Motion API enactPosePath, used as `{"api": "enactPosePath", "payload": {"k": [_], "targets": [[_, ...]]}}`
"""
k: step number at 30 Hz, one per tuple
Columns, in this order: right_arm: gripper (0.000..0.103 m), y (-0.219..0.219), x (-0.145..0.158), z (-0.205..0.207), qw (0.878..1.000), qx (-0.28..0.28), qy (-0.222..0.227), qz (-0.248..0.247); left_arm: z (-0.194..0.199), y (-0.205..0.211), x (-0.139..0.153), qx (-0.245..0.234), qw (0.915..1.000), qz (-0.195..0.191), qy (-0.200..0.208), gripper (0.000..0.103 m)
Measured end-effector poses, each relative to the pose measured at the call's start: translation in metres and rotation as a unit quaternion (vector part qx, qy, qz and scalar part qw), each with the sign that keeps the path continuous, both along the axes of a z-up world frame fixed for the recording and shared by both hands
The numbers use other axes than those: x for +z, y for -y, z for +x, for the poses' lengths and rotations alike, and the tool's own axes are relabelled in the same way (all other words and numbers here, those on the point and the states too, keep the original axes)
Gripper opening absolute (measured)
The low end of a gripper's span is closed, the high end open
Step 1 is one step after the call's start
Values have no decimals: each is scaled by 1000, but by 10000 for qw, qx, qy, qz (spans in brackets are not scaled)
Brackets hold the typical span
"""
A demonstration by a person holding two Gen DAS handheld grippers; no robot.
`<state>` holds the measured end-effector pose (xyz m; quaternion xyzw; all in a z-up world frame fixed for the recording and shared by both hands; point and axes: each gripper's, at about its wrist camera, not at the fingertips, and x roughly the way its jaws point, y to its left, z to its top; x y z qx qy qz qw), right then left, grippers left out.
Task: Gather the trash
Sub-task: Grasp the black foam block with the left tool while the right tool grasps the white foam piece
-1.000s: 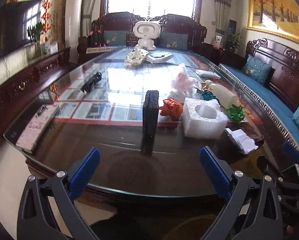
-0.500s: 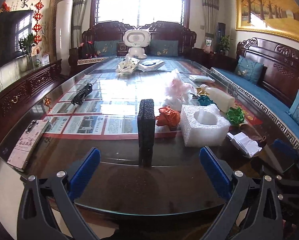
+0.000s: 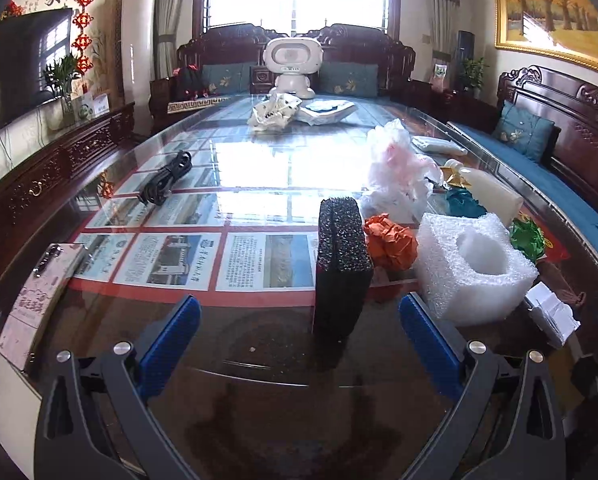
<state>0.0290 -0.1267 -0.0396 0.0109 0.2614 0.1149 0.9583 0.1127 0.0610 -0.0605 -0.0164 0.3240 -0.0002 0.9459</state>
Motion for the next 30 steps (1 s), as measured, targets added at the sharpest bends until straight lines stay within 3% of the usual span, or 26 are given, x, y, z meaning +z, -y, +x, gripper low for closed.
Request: {"api": "enactPosePath", "payload": {"k": [10, 19, 26, 30], "targets": [[71, -22, 7, 40, 9997, 109, -62, -211, 17, -16, -8, -442, 9988, 164, -113, 99], [60, -25, 17, 102, 9931, 935, -706, 3, 45, -19, -17, -1229, 9907, -186, -555, 99], [60, -18, 27, 124, 9850, 1391, -1023, -24, 51, -10, -9, -1781, 9819, -326, -556, 99], [60, -17, 23, 135, 9800, 1565, -1228, -85, 61, -4, -7, -1815, 9811, -236, -627, 97]]}}
